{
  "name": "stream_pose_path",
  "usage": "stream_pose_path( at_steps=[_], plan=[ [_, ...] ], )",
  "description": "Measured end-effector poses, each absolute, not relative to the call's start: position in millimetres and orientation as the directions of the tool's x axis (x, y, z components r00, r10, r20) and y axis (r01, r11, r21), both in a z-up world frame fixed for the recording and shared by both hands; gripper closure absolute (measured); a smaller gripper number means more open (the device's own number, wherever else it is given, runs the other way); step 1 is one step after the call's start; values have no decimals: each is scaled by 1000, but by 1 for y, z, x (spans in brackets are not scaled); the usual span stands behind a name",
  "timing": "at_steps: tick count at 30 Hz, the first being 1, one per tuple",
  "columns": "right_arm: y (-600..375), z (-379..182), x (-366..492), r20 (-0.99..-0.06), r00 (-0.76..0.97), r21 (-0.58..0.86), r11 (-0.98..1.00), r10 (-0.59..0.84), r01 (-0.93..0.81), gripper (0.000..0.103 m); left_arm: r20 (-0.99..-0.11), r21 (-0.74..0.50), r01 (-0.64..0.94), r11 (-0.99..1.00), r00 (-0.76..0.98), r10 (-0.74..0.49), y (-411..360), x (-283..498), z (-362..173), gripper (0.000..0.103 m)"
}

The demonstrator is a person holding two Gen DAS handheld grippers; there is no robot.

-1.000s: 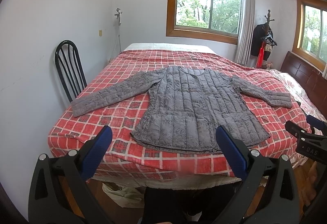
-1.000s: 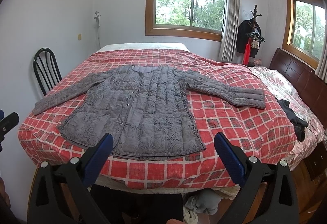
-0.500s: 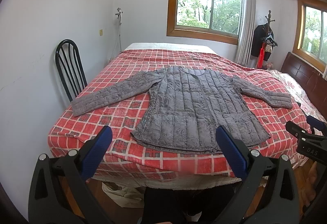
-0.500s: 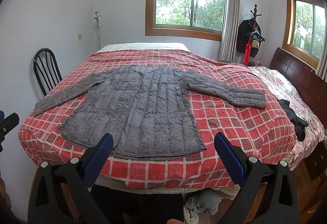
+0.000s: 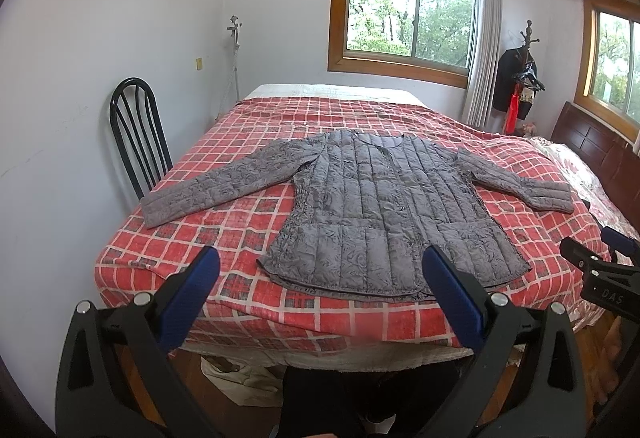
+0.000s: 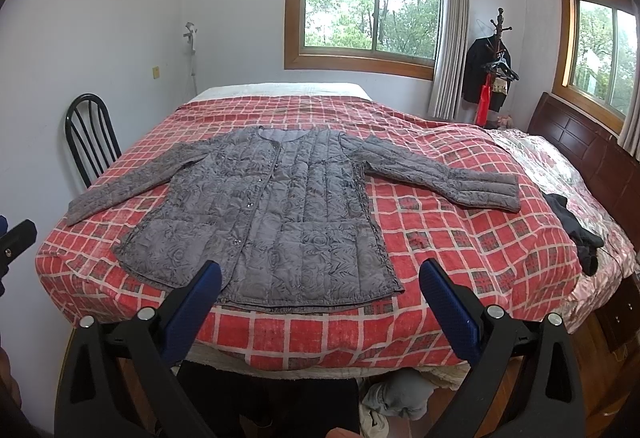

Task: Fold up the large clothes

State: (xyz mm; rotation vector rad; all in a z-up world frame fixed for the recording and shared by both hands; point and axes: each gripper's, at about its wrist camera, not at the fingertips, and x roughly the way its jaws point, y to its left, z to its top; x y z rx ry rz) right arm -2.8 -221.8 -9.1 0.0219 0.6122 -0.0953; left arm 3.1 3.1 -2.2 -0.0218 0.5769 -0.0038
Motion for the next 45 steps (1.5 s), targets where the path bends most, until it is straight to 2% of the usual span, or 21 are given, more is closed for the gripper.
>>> stream_pose_path(
  at_steps=[17, 23, 29, 33, 36, 37, 41, 43, 45],
  plan=[
    [-223, -11, 1, -583, 808, -14, 995, -90, 101, 4, -552, -27, -2, 1000, 834, -13, 3, 6, -5, 3],
    [-234, -16, 18, -587, 800, -37, 991, -124, 127, 4, -555, -53, -20, 998, 832, -13, 9, 28, -16, 3],
    [-252, -24, 44, -588, 798, -36, 990, -131, 136, 4, -564, -77, 23, 997, 823, -63, 8, 61, -33, 3],
    [-281, -36, 76, -588, 797, -5, 986, -137, 166, 4, -562, -169, 107, 980, 806, -185, 9, 99, -50, 3],
    [-309, -47, 107, -613, 772, -3, 978, -165, 207, 4, -570, -137, 117, 984, 803, -174, 1, 138, -64, 3],
    [-323, -52, 121, -629, 755, -10, 973, -184, 229, 7, -569, -126, 123, 984, 804, -173, -2, 150, -69, 3],
    [-384, -72, 166, -671, 704, 4, 949, -231, 315, 28, -576, -143, 164, 976, 788, -217, -16, 197, -83, 3],
    [-432, -84, 190, -682, 687, 28, 929, -251, 368, 33, -575, -128, 176, 976, 789, -217, -27, 220, -87, 3],
    [-478, -95, 206, -674, 702, 79, 922, -231, 379, 33, -571, -118, 189, 975, 791, -222, -39, 245, -89, 3]
  ],
)
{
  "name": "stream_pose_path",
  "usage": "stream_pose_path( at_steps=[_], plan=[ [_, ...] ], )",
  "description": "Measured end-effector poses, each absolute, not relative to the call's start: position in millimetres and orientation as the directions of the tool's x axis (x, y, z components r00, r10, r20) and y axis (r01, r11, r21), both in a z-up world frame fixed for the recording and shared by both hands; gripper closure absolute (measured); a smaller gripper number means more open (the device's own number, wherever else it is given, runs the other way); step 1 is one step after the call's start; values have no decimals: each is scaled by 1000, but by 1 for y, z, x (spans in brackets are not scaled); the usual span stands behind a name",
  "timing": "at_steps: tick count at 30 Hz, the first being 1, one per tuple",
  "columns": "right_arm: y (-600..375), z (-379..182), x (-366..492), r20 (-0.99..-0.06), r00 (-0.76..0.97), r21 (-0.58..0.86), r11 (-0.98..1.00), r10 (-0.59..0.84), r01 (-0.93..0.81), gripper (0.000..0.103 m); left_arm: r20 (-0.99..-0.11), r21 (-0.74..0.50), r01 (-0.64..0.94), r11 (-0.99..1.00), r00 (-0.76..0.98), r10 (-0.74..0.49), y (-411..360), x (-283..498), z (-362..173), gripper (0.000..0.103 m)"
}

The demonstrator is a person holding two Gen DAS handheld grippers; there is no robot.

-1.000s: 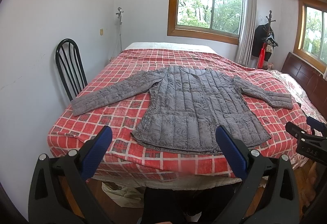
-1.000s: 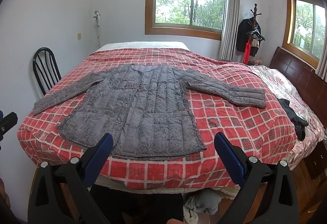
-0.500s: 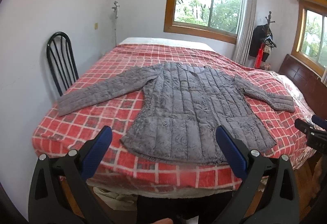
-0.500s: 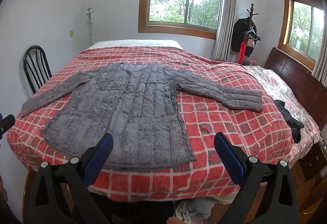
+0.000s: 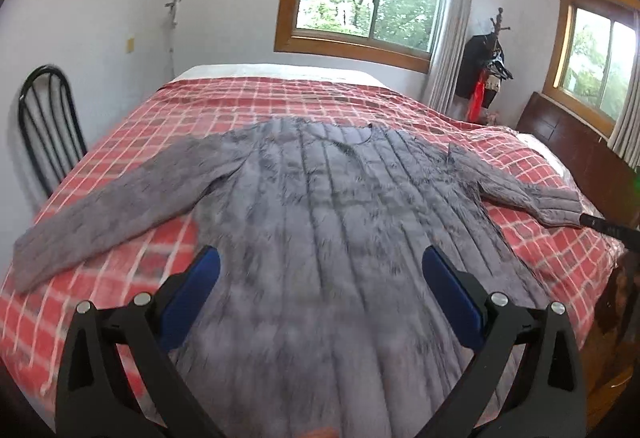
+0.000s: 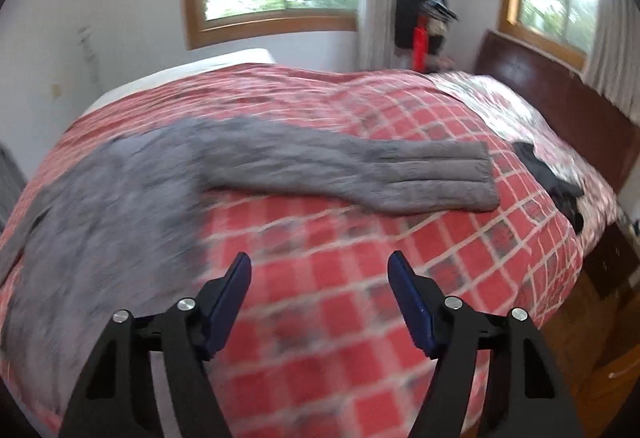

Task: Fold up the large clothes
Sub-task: 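Grasp the jacket sleeve cuff with the right gripper and lift it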

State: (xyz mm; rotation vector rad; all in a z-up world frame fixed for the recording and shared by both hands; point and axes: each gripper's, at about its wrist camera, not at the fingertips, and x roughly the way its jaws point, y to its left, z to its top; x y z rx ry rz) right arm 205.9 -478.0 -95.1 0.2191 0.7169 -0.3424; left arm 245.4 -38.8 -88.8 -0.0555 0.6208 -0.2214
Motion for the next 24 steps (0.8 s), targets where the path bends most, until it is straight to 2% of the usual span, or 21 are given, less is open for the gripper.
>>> stream_pose_path(
  at_steps=[1, 4, 8, 12, 18, 21, 23, 24],
  plan=[
    [-504, -101, 215, -673, 707, 109, 916, -219, 387, 32, -572, -116, 194, 974, 789, -225, -43, 258, -89, 3],
    [-574, -118, 238, -698, 632, 49, 859, -335, 510, 31, -563, -100, 213, 972, 793, -232, -55, 292, -84, 3],
    [-645, -137, 257, -720, 568, 22, 805, -399, 593, 31, -553, -61, 223, 973, 804, -219, -68, 330, -82, 3],
    [-679, -156, 270, -739, 553, 40, 794, -385, 606, 31, -567, -51, 222, 974, 796, -211, -72, 364, -92, 3],
    [-680, -169, 285, -770, 553, 62, 826, -318, 561, 31, -612, -64, 221, 973, 762, -213, -67, 388, -117, 3],
    [-674, -166, 292, -780, 551, 64, 838, -297, 542, 54, -628, -56, 219, 974, 751, -205, -63, 392, -123, 3],
    [-670, -159, 293, -786, 552, 72, 846, -279, 529, 83, -628, -48, 217, 975, 752, -199, -59, 392, -121, 3],
    [-666, -151, 292, -782, 562, 80, 851, -269, 519, 88, -628, -45, 215, 975, 753, -196, -57, 391, -119, 3]
  ],
)
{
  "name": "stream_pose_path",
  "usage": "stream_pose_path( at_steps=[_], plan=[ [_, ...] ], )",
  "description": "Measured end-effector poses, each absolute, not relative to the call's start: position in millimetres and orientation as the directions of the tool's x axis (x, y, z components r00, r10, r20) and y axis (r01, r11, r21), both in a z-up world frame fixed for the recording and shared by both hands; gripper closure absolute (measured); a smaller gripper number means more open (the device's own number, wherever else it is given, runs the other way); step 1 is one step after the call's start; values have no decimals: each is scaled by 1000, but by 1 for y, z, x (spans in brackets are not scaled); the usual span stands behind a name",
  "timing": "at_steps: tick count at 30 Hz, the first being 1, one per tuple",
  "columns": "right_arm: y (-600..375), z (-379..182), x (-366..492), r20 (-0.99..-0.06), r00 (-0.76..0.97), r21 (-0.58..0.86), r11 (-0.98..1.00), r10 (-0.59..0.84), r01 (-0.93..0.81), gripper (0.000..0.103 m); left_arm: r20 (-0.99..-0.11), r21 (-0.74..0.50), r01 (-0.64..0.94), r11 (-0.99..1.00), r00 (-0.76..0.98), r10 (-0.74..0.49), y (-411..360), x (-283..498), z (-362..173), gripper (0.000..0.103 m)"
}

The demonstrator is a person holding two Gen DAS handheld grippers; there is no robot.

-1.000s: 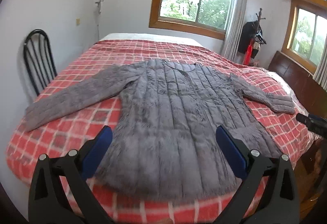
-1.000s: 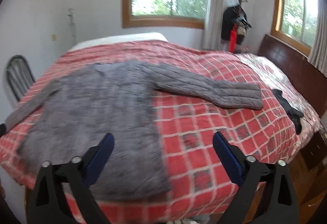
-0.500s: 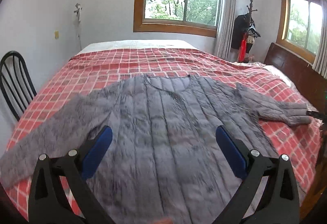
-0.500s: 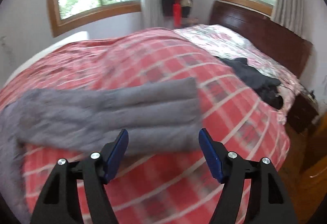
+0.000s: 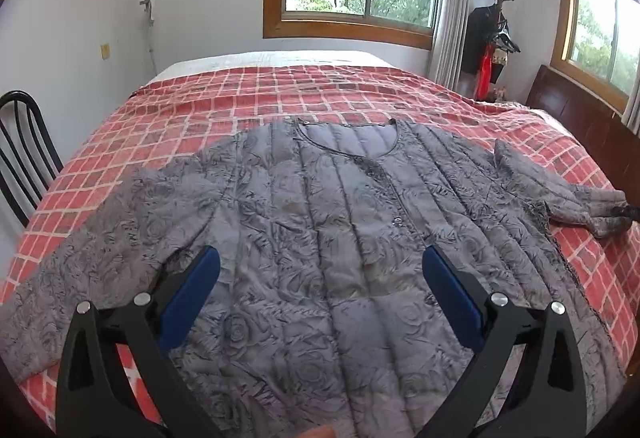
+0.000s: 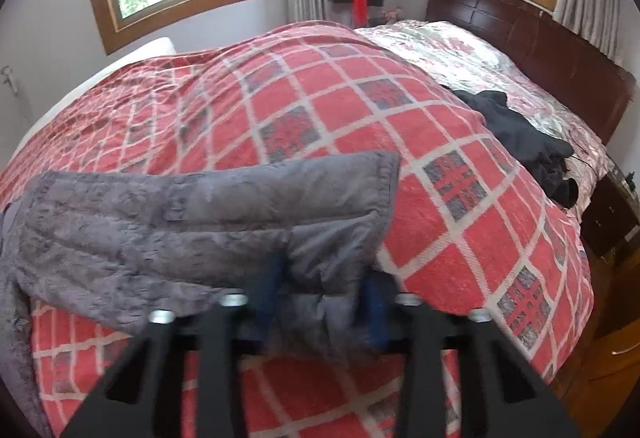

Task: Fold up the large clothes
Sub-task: 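Grasp the jacket sleeve cuff with the right gripper and lift it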

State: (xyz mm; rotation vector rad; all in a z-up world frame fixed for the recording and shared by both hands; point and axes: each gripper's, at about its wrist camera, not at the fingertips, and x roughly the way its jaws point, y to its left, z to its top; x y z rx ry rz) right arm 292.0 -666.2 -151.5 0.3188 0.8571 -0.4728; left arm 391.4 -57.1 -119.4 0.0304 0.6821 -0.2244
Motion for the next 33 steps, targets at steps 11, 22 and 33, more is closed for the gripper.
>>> stream_pose_path(
  at_steps=[11, 22, 33],
  plan=[
    [-549, 13, 312, -651, 742, 122, 944, -158, 308, 96, -613, -54, 211, 976, 765, -199, -13, 357, -74, 3],
    [-330, 70, 399, -612, 787, 108, 994, 75, -11, 96, -598, -73, 186, 980, 778, -192, 23, 351, -43, 3],
    [-170, -60, 470, -751, 639, 84, 985, 164, -153, 95, -637, -80, 145, 986, 753, -162, 70, 407, -63, 3]
  ],
)
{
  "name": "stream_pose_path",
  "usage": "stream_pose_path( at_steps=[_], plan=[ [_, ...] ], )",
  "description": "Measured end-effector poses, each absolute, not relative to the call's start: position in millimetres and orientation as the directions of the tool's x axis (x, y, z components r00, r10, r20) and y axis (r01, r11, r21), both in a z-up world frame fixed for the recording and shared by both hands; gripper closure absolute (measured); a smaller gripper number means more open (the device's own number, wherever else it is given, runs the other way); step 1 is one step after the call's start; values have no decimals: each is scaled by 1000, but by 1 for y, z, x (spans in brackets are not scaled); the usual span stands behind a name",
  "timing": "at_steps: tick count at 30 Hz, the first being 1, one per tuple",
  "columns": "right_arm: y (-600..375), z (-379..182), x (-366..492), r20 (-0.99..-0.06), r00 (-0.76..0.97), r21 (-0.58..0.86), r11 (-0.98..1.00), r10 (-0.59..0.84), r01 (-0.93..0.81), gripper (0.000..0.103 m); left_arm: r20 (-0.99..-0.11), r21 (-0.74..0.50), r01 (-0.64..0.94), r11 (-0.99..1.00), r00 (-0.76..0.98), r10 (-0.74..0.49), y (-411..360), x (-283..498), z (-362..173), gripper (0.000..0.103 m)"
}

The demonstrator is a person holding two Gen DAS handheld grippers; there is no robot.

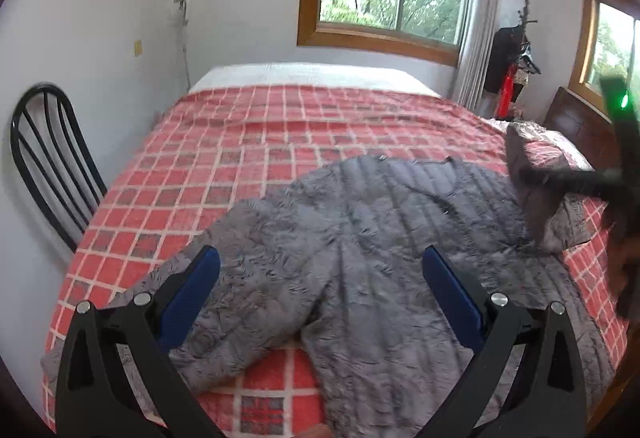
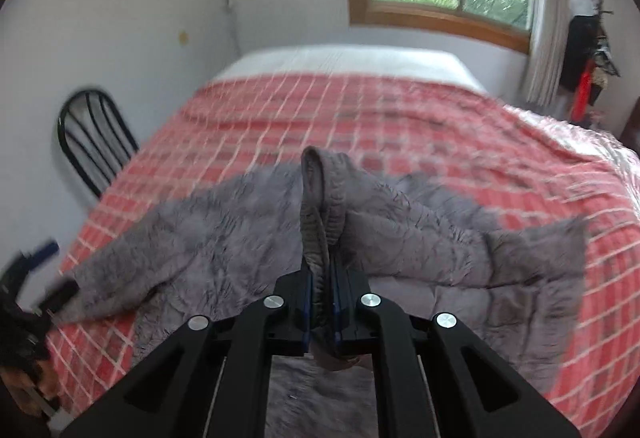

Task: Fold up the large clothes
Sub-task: 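Grasp the jacket sleeve cuff with the right gripper and lift it, then lay the sleeve across the jacket body with the right gripper and release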

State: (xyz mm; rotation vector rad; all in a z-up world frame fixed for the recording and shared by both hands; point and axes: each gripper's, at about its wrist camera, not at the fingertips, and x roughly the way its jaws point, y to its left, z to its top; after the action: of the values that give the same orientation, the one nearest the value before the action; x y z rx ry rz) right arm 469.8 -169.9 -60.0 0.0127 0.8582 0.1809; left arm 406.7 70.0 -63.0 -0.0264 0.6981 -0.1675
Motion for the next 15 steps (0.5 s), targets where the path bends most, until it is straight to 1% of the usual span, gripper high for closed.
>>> stream_pose_path(
  at_steps=[3, 6, 7, 8, 9, 10, 11, 15],
  plan=[
    [-133, -106, 482, -796, 587, 51, 982, 150, -182, 94, -654, -119, 151, 981, 732, -192, 77, 414, -75, 3],
    [-111, -134, 485, -812, 567, 22, 977, 143, -214, 85, -668, -133, 162, 978, 715, -209, 75, 421, -84, 3],
    [-108, -138, 482, -812, 568, 9, 974, 138, -225, 79, -669, -136, 167, 977, 711, -215, 74, 422, -86, 3],
    [-107, -140, 478, -809, 573, -10, 971, 132, -237, 69, -671, -135, 173, 976, 709, -219, 71, 424, -87, 3],
    [-109, -137, 475, -805, 580, -28, 970, 121, -241, 66, -671, -133, 176, 975, 708, -219, 69, 425, -88, 3],
    [-111, -134, 468, -797, 595, -49, 970, 106, -239, 59, -671, -132, 181, 975, 707, -222, 65, 427, -89, 3],
    [-115, -127, 461, -784, 613, -66, 970, 95, -233, 49, -672, -137, 185, 973, 704, -229, 61, 429, -89, 3],
    [-152, -93, 424, -724, 686, -94, 974, 76, -207, 30, -678, -181, 221, 958, 678, -284, 38, 437, -89, 3]
  ],
)
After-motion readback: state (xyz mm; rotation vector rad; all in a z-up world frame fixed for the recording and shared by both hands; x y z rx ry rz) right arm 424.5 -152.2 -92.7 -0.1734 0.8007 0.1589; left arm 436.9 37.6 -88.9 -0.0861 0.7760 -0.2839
